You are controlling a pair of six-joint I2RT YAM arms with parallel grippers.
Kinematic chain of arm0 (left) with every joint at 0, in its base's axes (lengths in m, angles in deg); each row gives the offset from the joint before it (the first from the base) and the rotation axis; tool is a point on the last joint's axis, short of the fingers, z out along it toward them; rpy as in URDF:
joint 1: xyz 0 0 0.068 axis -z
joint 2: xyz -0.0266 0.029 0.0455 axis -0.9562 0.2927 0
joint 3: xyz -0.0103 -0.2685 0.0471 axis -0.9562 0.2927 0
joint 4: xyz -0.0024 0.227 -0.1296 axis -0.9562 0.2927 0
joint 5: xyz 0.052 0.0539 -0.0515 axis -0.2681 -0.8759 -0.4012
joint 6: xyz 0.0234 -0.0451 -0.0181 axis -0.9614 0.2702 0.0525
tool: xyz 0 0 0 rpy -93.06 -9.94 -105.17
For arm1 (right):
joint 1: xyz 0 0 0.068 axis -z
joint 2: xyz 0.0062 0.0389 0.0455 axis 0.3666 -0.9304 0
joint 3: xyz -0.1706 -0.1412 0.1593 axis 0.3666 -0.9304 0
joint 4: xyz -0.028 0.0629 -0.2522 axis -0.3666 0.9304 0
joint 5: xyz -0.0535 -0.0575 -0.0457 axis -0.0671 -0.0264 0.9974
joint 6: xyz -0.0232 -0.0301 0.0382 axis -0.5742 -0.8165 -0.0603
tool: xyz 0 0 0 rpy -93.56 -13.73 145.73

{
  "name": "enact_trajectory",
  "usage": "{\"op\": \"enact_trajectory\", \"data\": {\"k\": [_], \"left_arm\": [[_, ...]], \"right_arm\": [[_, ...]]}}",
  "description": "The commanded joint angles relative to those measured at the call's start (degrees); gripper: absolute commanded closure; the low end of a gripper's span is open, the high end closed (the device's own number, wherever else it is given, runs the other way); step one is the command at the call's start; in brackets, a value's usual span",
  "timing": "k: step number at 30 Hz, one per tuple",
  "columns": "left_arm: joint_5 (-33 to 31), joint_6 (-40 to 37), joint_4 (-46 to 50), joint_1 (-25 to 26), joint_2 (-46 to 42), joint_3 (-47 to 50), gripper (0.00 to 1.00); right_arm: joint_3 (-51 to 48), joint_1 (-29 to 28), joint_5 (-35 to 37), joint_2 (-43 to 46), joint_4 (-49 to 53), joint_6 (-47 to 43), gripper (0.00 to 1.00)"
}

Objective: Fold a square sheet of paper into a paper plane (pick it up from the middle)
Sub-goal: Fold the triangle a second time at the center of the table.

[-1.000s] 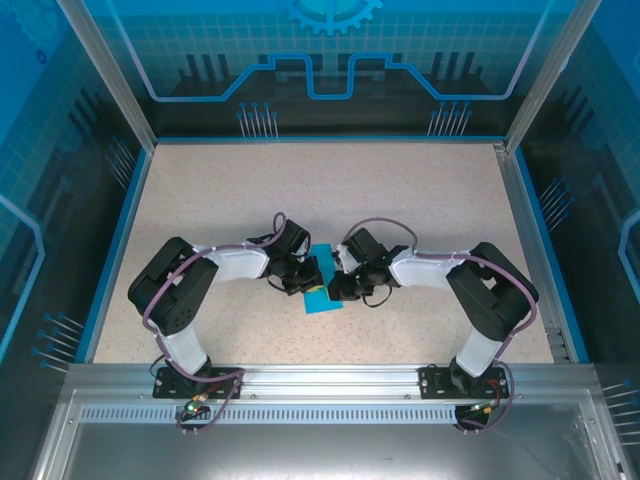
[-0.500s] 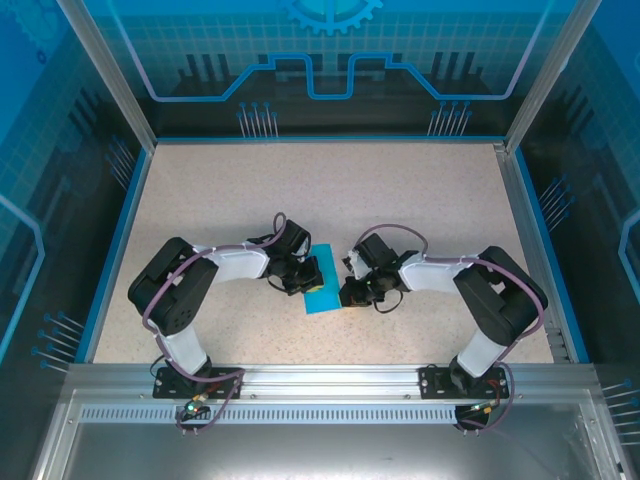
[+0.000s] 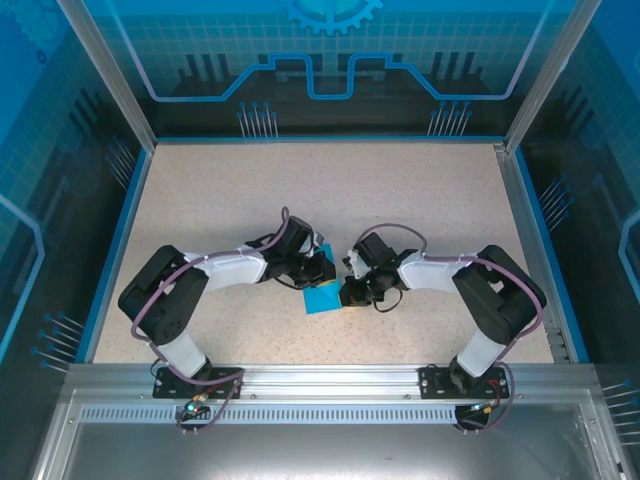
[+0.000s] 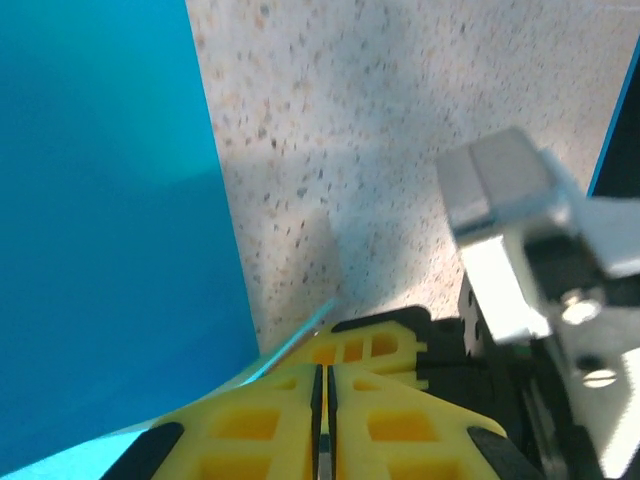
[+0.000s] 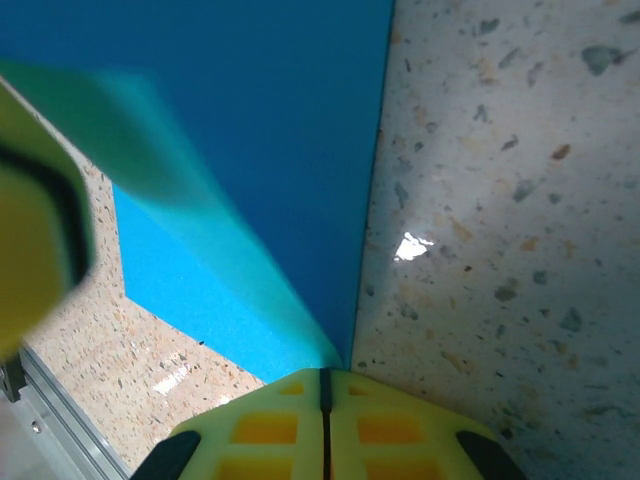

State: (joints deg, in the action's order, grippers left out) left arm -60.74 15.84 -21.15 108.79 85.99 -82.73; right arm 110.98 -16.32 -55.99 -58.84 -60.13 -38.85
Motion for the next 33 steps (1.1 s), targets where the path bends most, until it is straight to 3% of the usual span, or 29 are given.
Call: {"op": "enact_trajectory", "data": {"k": [1, 21, 33], "left_arm": [[1.3, 0.6, -0.7, 1.5, 0.0, 1.9, 0.88], [-0.7, 1.1, -4.0, 2.8, 3.7, 3.1, 0.90], [-7.4, -0.2, 1.2, 2.7, 3.9, 2.6, 0.92]], "right_arm": [[-0.2, 0.1, 3.5, -2.5, 6.1, 0.9, 0.93], [0.5, -0.3, 4.8, -2.3, 8.2, 1.2, 0.93], [1.1, -0.6, 7.2, -3.1, 11.2, 0.7, 0.93]]}}
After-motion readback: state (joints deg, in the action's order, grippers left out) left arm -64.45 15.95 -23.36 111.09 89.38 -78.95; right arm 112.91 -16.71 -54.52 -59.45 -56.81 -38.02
